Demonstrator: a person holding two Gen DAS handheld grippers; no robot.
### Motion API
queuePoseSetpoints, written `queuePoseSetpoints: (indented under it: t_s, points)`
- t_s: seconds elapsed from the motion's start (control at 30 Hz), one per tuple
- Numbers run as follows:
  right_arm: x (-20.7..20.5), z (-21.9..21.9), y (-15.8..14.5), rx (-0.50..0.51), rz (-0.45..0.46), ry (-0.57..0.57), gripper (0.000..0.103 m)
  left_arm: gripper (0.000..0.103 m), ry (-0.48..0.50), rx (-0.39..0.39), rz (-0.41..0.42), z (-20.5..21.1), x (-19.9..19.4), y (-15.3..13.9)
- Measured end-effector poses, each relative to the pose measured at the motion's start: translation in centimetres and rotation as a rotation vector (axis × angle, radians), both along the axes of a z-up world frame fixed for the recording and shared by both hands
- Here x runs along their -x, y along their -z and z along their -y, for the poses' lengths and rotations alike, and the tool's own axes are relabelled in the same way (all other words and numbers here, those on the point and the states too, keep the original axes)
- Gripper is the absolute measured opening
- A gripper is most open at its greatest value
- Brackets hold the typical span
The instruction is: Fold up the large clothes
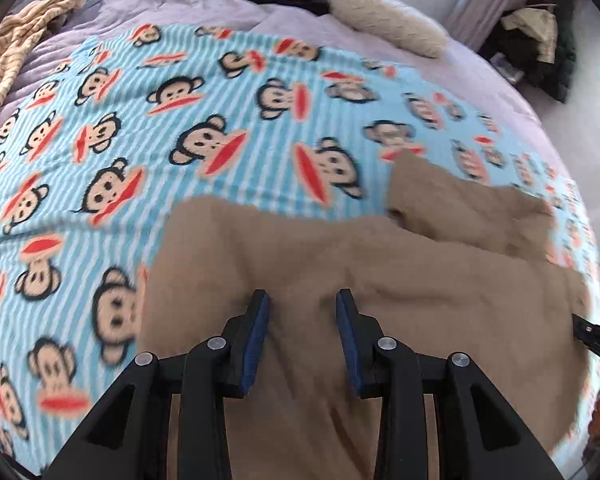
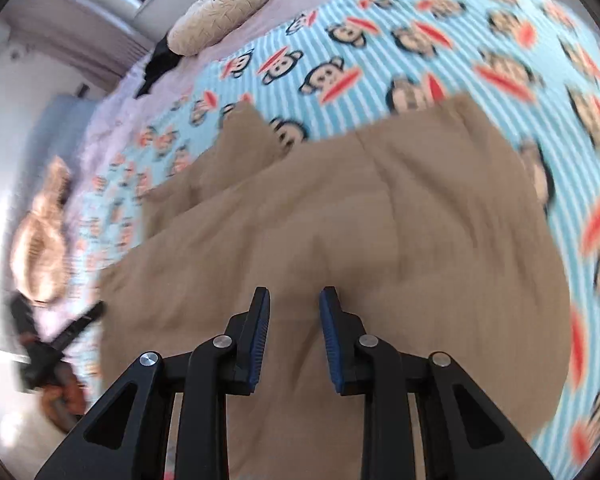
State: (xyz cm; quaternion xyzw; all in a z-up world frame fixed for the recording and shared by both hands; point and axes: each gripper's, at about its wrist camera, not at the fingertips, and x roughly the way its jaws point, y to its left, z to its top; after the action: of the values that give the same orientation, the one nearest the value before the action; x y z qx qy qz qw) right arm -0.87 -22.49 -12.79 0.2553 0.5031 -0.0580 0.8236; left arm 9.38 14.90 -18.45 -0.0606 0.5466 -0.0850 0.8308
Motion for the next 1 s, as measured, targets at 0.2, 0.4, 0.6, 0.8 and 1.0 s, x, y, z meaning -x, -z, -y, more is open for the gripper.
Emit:
queuePoseSetpoints:
  t_s: [0.2,0.4,0.6,0.8,1.0]
  points:
    - [-3.8,2.9,4.2,-0.021,0.004,0.091,0.016,0.036,-0.047,0.010,-0.014,-0.1,-3.0,3.4]
    - [-5.6,3.0,4.5,-0.003,-0.016,0.098,0.014,0.037,-0.060,0.016,-0.023,-0.7,-4.0,3.2]
    - [-4.9,2.5,2.0,0.006,-0.031,0.095,0.020,0.037,-0.027,-0.020,0.005,-2.5,-1.9,-0.1]
    - [-1.9,-0.5,-0.6,-0.011,-0.011,0.061,0.036,0.053,-0.023,-0.044,-0.033,-4.4,0.8,-1.5]
    - [0.5,-4.1,-1.1,-0.028,-0.022,0.024,0.036,0.087,-0.028,-0.061,-0.036,-5.2,3.4,-2.0]
